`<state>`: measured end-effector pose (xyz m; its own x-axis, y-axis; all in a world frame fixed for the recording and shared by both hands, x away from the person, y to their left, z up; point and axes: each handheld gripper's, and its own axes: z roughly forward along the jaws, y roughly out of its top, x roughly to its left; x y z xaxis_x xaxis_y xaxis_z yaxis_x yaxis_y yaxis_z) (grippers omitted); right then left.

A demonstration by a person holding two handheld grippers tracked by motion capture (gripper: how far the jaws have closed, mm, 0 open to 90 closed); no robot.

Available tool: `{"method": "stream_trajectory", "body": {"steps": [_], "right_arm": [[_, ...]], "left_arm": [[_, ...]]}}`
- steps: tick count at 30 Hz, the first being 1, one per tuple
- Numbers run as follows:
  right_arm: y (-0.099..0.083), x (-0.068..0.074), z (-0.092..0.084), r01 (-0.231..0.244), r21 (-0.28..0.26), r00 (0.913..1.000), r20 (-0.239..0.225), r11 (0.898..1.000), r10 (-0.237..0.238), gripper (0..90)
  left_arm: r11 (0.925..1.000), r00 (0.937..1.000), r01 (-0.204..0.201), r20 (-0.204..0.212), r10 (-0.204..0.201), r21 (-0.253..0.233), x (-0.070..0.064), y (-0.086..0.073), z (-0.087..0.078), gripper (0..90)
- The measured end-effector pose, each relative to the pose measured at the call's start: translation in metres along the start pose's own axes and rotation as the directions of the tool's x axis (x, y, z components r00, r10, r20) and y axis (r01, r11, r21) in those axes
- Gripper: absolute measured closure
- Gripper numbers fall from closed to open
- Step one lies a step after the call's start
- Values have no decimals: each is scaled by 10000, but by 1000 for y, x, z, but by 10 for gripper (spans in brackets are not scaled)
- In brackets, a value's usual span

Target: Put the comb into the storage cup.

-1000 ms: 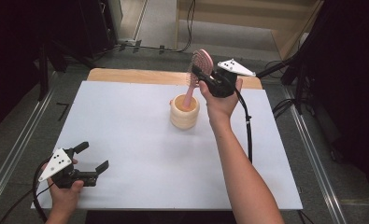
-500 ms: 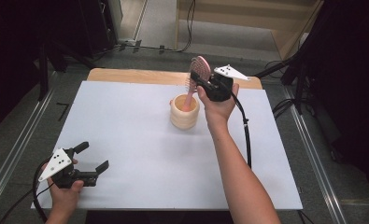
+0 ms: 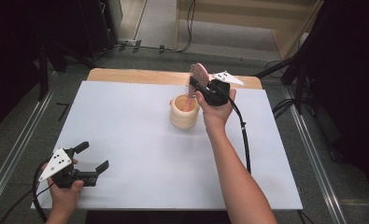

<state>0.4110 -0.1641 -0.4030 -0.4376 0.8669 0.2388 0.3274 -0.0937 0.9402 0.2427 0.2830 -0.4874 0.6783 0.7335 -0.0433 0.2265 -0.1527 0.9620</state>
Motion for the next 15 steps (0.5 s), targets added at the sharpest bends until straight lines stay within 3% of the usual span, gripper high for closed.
{"method": "stream_trajectory", "body": {"steps": [15], "right_arm": [[-16, -1, 9, -501, 18, 9987, 95, 9987, 501, 619]], "left_arm": [[10000, 10000, 10, 40, -10, 5, 0, 0, 0, 0]]}}
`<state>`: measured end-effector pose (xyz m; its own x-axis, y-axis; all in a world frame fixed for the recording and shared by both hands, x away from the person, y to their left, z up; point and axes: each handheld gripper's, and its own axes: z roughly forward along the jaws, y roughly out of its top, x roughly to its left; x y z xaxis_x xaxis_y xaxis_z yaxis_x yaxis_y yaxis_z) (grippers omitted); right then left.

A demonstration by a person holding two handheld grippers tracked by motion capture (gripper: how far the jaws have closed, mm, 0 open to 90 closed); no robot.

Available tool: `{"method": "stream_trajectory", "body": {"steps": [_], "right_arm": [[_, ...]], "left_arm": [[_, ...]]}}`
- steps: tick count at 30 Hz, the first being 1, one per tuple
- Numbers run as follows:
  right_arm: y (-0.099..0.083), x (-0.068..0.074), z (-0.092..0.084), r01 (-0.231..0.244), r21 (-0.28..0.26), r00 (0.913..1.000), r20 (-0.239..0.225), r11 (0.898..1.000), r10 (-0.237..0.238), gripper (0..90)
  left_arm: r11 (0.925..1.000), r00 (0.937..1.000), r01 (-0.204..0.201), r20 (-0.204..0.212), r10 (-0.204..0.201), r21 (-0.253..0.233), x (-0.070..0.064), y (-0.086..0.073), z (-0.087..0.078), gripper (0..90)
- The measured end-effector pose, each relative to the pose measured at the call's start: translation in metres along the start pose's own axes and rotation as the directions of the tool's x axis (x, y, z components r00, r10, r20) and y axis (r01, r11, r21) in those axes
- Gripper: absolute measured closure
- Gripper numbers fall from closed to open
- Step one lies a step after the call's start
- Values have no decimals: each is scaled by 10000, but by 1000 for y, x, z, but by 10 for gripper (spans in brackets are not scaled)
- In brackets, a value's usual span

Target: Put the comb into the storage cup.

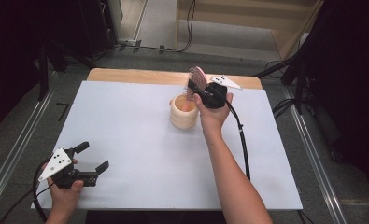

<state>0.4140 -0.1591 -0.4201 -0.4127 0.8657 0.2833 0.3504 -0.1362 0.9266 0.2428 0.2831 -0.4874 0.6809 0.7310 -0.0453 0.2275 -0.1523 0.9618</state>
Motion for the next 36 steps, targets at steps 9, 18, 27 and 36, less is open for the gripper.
{"method": "stream_trajectory", "body": {"steps": [9, 18, 27, 36], "right_arm": [[-8, -3, 4, -681, 6, 9977, -57, 9977, 681, 619], [-8, -11, 2, -863, 277, 9963, 37, 9959, 862, 530], [-10, -18, -3, -477, 638, 9988, 151, 9968, 468, 272], [-9, -16, -9, 145, 809, 9998, -136, 9966, -135, 0]], "left_arm": [[10000, 10000, -6, -8, 6, 2, 0, 0, 0, 0], [10000, 10000, -12, -5, 12, -11, 0, 0, 0, 0], [10000, 10000, -18, -26, 18, -7, 0, 0, 0, 0], [10000, 10000, -21, -27, 21, -14, 0, 0, 0, 0]]}}
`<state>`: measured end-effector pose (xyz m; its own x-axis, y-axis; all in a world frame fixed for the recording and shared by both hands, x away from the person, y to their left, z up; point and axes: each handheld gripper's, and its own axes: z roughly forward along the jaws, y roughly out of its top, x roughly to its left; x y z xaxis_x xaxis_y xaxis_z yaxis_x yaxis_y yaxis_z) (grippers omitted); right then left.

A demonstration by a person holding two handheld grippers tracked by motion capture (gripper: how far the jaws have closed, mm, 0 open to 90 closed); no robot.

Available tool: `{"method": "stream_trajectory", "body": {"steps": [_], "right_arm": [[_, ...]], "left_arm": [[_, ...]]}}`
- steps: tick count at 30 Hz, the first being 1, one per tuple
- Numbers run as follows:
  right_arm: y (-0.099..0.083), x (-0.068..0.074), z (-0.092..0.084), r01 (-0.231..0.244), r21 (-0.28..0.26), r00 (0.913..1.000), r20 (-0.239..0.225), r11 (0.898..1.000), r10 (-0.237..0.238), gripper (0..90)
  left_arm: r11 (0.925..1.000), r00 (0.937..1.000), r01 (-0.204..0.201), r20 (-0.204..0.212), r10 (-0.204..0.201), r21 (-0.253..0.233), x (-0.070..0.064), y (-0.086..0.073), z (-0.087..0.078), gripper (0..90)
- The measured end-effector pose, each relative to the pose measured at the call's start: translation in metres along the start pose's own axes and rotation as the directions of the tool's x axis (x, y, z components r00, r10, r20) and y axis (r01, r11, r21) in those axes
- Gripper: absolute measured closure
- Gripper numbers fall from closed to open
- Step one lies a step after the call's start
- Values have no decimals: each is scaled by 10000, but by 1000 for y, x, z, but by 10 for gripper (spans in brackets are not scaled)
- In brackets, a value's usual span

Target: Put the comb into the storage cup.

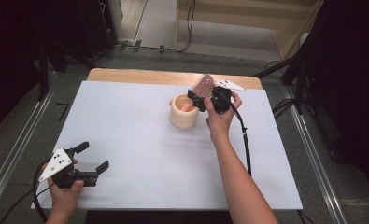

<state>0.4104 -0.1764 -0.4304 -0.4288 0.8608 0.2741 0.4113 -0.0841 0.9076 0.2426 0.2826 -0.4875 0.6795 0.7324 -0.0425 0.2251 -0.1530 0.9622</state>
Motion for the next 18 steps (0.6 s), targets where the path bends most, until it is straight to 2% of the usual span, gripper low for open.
{"method": "stream_trajectory", "body": {"steps": [10, 18], "right_arm": [[1, 5, -13, 707, 33, 9974, 121, 9975, -707, 0], [3, 8, -23, 890, -55, 9960, -25, 9960, -891, 0]], "left_arm": [[10000, 10000, -6, 12, 6, 1, 0, 0, 0, 0], [10000, 10000, -6, -1, 6, 8, 0, 0, 0, 0]]}}
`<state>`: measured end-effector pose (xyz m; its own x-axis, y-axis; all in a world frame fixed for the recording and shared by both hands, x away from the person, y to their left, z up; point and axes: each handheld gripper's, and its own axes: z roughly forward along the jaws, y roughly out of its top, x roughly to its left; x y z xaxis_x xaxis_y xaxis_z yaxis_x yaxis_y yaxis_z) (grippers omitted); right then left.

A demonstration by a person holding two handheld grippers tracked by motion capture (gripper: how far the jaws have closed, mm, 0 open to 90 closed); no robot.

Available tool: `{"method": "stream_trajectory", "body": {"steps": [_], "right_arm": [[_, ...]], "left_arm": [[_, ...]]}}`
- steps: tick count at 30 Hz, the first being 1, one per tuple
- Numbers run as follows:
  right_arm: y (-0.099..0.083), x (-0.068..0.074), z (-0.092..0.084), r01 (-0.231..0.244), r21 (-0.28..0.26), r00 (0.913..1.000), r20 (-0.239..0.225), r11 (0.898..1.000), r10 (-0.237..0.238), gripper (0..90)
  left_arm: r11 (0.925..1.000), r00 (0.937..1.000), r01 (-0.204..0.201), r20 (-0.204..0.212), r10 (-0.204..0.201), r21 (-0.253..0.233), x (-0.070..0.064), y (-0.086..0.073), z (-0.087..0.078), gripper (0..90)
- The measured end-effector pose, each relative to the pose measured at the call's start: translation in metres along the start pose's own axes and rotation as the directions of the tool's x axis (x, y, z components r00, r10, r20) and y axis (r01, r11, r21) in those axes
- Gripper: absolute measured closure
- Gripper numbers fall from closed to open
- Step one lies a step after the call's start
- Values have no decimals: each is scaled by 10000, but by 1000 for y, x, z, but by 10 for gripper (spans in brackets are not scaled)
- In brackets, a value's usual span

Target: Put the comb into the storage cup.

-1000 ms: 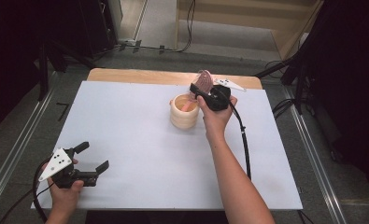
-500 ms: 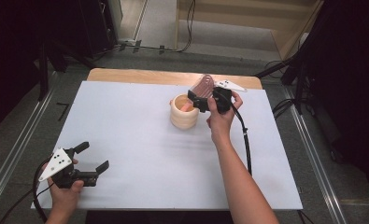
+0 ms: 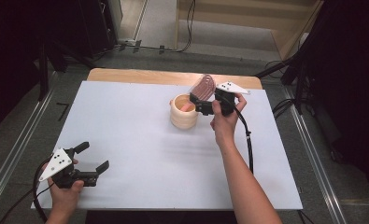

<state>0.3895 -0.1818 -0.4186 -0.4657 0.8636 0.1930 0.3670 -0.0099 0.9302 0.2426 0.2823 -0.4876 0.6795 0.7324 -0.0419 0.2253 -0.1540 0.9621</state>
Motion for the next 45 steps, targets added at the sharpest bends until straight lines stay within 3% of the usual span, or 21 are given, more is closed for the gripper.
{"method": "stream_trajectory", "body": {"steps": [8, 45], "right_arm": [[-1, 1, -11, 314, -87, 9995, -24, 9995, -315, 0], [-11, -1, -69, 829, -440, 9964, -157, 9956, -836, 0]], "left_arm": [[10000, 10000, -3, -3, 3, -3, 0, 0, 0, 0], [10000, 10000, 9, -15, -9, -3, 0, 0, 0, 0]]}}
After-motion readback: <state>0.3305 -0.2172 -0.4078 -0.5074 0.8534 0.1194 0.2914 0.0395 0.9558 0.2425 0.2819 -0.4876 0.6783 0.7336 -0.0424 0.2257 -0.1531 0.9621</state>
